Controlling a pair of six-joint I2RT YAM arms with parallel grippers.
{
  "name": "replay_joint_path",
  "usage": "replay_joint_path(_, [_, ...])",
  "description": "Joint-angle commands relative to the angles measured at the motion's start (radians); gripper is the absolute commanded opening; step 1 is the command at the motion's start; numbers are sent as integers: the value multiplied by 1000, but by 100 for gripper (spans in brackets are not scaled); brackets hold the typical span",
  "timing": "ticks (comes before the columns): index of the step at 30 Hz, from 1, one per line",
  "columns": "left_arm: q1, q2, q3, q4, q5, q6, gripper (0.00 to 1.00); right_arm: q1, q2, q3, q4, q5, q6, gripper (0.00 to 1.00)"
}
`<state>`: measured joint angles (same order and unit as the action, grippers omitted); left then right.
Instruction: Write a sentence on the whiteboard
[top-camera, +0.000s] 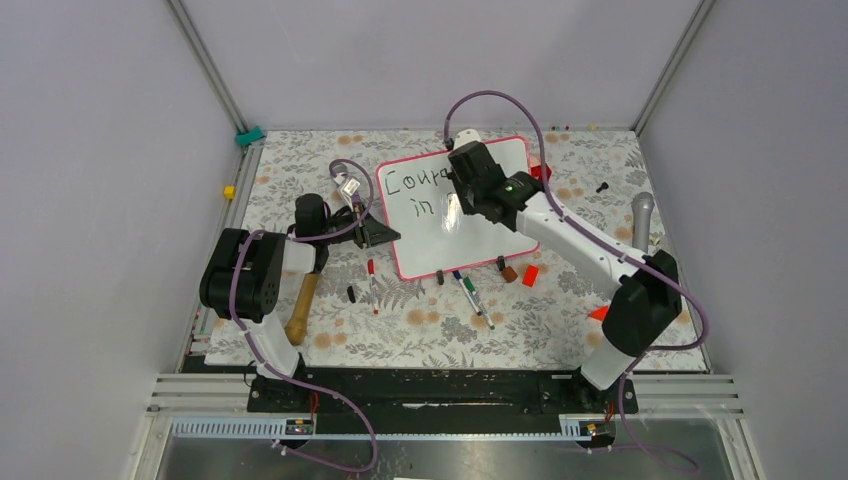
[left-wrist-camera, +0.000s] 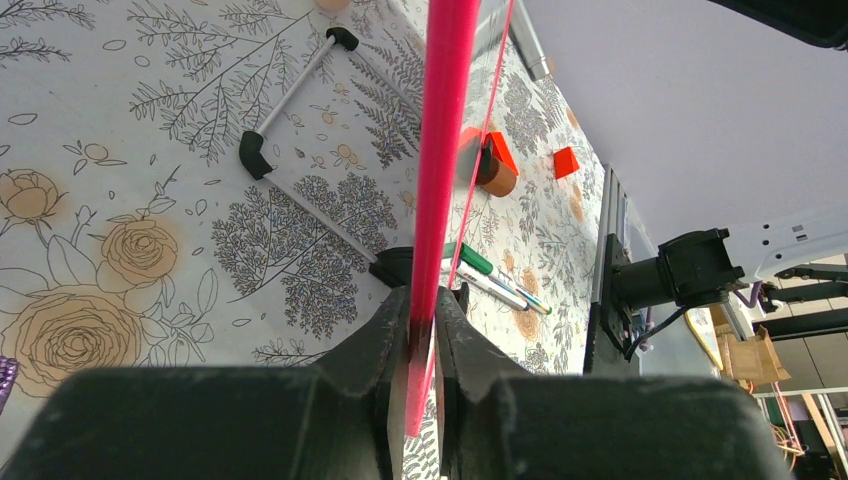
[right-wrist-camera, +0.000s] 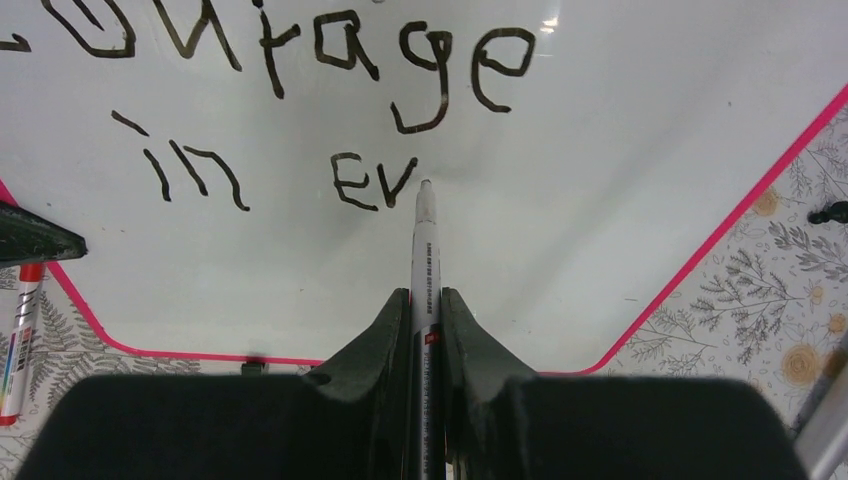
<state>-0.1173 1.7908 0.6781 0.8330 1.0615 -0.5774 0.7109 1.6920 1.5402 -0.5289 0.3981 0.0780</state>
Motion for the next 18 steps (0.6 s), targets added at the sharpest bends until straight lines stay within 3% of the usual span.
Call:
replay_joint_path(1, [22, -4, -15, 8, -53, 17, 0, -27, -114, -46, 61, -38, 16, 0])
replay_joint_path(18, [21, -4, -15, 9, -53, 16, 0, -43, -80, -77, 76, -55, 19, 0])
